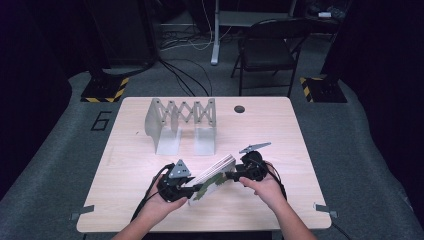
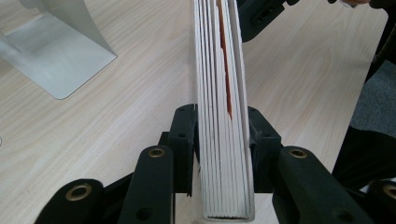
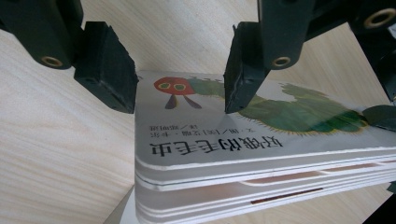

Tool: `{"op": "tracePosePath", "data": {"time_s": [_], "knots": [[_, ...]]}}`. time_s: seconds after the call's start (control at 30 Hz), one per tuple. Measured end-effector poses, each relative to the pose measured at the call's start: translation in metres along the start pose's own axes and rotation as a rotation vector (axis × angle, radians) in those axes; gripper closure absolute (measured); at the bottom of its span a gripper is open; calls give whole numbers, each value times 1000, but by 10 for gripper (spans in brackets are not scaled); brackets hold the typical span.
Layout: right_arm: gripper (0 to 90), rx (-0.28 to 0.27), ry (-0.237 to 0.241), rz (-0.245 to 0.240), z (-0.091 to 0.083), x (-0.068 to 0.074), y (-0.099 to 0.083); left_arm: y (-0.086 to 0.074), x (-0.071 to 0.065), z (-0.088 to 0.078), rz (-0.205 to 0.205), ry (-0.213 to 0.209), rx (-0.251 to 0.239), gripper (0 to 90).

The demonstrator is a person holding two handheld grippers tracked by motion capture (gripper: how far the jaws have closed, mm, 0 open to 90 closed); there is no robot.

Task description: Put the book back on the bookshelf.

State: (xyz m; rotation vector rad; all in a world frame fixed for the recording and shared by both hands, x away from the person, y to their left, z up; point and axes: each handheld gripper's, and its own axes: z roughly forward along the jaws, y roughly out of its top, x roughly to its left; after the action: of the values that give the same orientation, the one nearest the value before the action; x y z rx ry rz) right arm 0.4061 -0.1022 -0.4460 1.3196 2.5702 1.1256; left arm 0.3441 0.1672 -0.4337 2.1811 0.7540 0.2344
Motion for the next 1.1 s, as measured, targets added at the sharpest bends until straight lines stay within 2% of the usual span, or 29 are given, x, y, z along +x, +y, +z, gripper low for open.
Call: {"op": "tracePosePath", "data": {"time_s": [0.03,0.07,0.1,0.23,0.33,0.4,0.73,1.1], "knots": [[441,2,-2,0,0,0,0,1,1,0,8,-1,8,683],[441,3,-2,-4,0,-1,0,0,1,1,-7,-4,1,682],[441,2,0,-7,0,-1,0,1,2,1,2,-2,7,679],[442,4,3,-2,1,-2,0,1,1,5,-7,8,17,664],[440,1,1,-2,1,-2,0,3,-3,12,13,29,42,666],[440,7,2,1,0,-3,0,4,-4,14,6,26,45,668],[441,-2,-2,4,1,-4,0,3,-2,17,-11,33,37,674],[441,5,3,4,1,-4,0,2,-3,18,-2,31,33,689]]}}
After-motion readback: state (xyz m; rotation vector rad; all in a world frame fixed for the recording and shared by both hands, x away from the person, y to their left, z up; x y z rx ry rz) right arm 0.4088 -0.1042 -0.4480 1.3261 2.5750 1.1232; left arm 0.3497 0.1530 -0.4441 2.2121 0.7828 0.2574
